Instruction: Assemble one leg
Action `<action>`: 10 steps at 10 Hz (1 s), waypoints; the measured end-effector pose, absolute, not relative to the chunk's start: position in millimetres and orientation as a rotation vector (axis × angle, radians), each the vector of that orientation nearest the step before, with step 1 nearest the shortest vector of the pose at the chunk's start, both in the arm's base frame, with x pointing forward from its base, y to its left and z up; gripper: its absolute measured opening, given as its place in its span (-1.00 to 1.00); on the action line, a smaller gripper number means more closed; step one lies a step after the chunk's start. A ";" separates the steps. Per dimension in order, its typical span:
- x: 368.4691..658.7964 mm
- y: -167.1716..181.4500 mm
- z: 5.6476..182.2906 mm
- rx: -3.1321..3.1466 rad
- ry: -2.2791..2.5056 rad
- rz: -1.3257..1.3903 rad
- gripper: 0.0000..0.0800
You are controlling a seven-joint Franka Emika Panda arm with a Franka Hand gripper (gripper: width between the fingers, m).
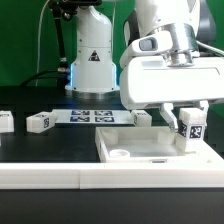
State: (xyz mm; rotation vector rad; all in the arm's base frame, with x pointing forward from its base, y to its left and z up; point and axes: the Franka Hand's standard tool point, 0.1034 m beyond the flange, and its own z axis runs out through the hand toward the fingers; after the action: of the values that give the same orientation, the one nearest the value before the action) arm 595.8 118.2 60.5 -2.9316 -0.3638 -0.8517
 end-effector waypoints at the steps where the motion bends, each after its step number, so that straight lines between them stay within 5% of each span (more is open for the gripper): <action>1: 594.8 118.2 58.9 -2.934 -0.365 -0.841 -0.07; 2: 594.7 118.2 58.7 -2.934 -0.365 -0.840 0.29; 3: 594.6 118.2 58.4 -2.934 -0.365 -0.839 0.29; 4: 594.4 118.2 58.2 -2.935 -0.365 -0.838 0.55; 8: 594.2 117.6 58.6 -2.936 -0.365 -0.833 0.62; 10: 595.1 112.4 74.3 -2.942 -0.367 -0.830 0.62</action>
Offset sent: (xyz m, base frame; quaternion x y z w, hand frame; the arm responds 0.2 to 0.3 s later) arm 0.0000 0.0000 0.0000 0.0000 0.0000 0.0000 1.0000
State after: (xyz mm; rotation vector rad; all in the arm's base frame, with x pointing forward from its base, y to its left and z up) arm 595.1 112.4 74.3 -2.9421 -0.3674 -0.8300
